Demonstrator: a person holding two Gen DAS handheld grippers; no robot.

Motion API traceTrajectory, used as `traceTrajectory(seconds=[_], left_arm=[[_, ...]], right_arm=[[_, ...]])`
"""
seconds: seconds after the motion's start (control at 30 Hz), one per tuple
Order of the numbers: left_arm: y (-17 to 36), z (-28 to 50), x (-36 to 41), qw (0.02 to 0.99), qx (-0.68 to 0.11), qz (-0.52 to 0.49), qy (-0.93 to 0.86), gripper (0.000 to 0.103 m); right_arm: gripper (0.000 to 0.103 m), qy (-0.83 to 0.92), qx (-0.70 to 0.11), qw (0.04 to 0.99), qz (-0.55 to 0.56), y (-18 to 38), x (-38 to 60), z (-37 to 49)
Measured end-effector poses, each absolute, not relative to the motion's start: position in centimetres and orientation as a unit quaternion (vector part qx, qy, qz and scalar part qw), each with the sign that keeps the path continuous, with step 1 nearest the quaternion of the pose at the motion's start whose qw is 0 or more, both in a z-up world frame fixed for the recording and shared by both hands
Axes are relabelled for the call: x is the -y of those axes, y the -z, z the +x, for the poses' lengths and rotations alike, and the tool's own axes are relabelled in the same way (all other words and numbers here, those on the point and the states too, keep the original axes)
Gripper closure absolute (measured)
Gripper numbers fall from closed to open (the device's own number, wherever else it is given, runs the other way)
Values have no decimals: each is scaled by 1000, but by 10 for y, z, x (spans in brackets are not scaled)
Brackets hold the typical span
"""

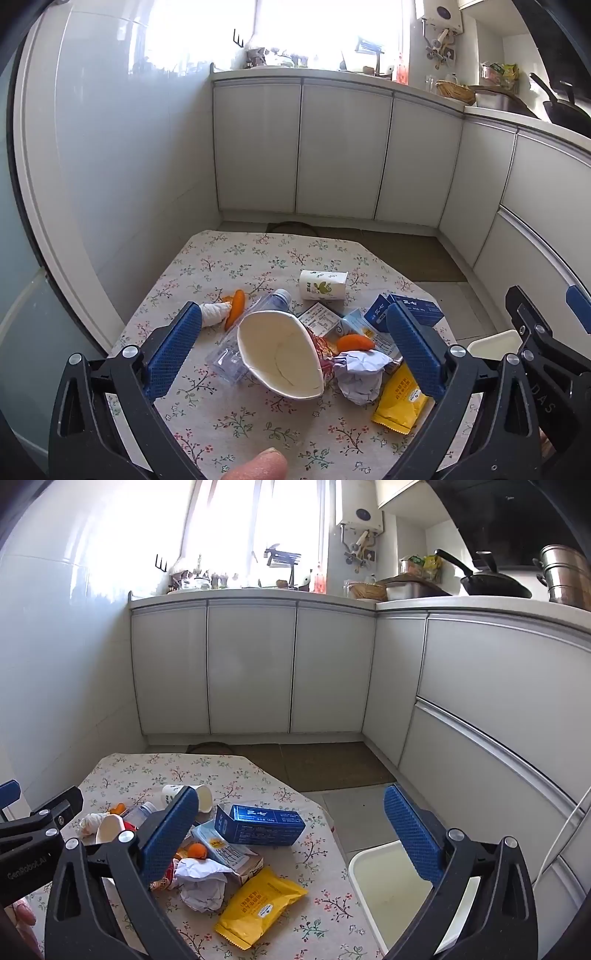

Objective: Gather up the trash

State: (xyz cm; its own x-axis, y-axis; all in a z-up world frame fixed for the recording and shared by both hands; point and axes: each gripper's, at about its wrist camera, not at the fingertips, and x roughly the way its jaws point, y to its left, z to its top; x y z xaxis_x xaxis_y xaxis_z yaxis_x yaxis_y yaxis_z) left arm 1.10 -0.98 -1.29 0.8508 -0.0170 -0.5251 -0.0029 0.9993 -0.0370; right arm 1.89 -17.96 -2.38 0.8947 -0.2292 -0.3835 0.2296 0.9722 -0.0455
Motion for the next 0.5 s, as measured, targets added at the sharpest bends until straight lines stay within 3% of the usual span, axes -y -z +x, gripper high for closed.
traceTrajectory(seconds=[0.5], left_arm=[[19,16,8,956,-291,-29,5,7]], right_arm=[[5,117,-207,971,-1,31,180,24]])
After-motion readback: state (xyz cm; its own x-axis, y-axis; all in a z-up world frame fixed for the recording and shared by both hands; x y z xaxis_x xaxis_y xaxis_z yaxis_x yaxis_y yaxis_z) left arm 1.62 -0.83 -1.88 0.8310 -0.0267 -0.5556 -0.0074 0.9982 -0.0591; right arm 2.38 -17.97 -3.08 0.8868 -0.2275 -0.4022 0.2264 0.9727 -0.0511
